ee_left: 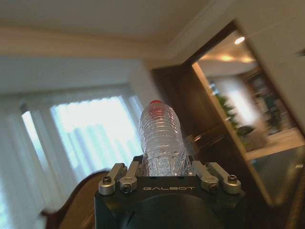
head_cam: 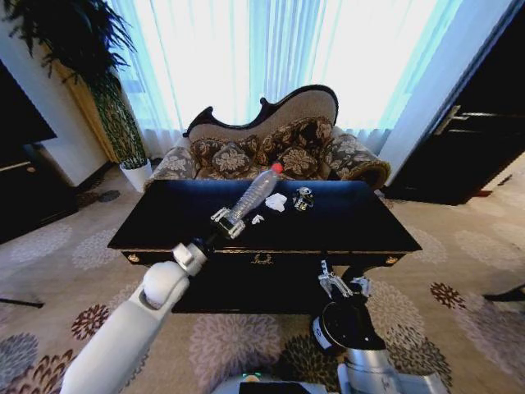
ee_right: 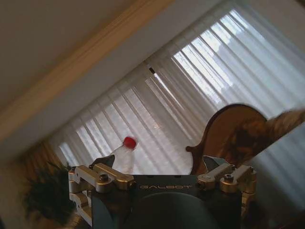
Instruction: Move to the front of the table and place the trash on the table into the trash bin.
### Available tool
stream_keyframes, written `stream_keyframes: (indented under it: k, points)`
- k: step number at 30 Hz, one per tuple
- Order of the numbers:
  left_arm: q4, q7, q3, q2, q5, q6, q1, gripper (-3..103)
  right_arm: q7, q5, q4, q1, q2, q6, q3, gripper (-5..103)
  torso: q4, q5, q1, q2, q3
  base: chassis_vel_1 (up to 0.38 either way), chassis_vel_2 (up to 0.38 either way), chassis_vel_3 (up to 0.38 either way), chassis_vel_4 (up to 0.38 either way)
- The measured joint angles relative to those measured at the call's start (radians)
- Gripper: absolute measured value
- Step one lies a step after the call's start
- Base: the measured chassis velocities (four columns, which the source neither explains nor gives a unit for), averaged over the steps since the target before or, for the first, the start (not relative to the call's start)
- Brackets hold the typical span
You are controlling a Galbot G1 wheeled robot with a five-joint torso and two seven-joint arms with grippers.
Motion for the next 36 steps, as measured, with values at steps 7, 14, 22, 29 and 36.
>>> stream_keyframes:
  k: [7,14,22,29,36]
  points:
    - [-0.110,0.103,0.119,0.037,-0.059,-0.046,-0.013,35,-0.099,0.174,0.000,-0.001,0.000,-0.024,-0.034,100,-0.0001,0.0002,0.000,0.000,0.000,0.000,0.000,0.000,0.000]
    - [-0.120,0.165,0.198,0.085,-0.109,-0.045,-0.045,35,-0.166,0.238,0.000,0.007,-0.005,-0.023,-0.030,100,-0.0001,0.0001,0.000,0.000,0.000,0.000,0.000,0.000,0.000]
    - [-0.106,0.217,0.216,0.121,-0.139,-0.044,-0.078,35,-0.172,0.214,0.000,0.017,-0.009,-0.020,-0.025,100,0.0000,0.0000,0.000,0.000,0.000,0.000,0.000,0.000,0.000]
    - [-0.086,0.286,0.227,0.158,-0.221,-0.028,-0.128,35,-0.176,0.145,0.000,0.015,-0.001,-0.007,-0.034,101,0.0000,0.0000,0.000,0.000,0.000,0.000,0.000,0.000,0.000]
    - [-0.079,0.303,0.222,0.156,-0.244,-0.017,-0.148,35,-0.186,0.122,-0.001,0.011,0.000,0.000,-0.035,80,0.0000,0.0000,0.000,0.000,0.000,0.000,0.000,0.000,0.000]
